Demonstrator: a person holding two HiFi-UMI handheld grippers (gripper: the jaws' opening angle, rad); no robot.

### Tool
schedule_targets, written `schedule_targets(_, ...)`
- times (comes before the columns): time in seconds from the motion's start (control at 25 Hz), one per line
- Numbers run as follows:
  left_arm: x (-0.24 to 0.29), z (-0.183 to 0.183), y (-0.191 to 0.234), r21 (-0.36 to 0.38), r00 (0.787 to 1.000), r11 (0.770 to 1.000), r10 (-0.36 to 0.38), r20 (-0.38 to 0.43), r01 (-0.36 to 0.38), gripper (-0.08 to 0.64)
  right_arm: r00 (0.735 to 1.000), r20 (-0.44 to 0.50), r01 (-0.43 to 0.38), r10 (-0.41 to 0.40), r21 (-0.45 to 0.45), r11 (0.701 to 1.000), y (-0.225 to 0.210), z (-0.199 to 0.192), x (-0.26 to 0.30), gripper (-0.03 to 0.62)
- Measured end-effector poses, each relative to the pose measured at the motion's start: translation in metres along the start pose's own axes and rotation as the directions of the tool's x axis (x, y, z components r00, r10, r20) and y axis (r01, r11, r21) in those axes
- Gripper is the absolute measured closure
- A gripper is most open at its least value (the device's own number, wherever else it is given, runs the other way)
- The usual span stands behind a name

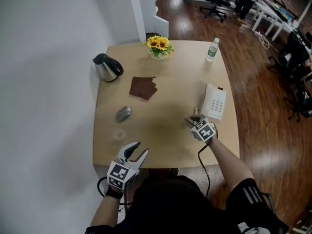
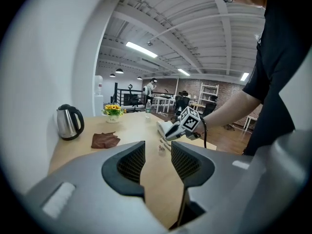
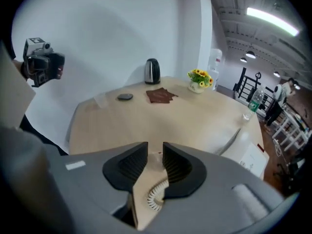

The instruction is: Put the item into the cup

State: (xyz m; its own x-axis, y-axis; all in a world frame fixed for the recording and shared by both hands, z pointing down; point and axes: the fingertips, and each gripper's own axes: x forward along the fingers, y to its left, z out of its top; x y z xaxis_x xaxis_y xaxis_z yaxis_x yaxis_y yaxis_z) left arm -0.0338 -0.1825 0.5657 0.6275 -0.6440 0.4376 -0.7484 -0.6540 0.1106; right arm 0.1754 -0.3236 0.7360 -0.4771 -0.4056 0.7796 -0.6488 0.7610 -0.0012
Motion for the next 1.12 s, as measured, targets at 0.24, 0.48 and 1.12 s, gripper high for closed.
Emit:
schedule_targets(0.24,-0.005,-0.015,0.009,-0.03,0.999,0.999,0.021,-0.025,-0.022,0.399,0.992,-0.126,0.024,-0.023,0.001,1.0,-0.019,-0.026,0.043,0.482)
schedule_targets(0.48,-0.017,-0.022,0.018,-0.051,0.998,0.998,0.043,-0.035,-0.045,0.399,0.982,-0.185,0.06,-0.046,0.074,0.995,-0.029,-0.042,0.059,0.578)
schedule_targets(1.12,-0.065,-0.024,0.069,-0.1,0.991,0.987,0.127,0.04,-0.123,0.399,0.952,0.229,-0.214,0.205,0.016,0.977,0.112,0.184,0.026,0.584)
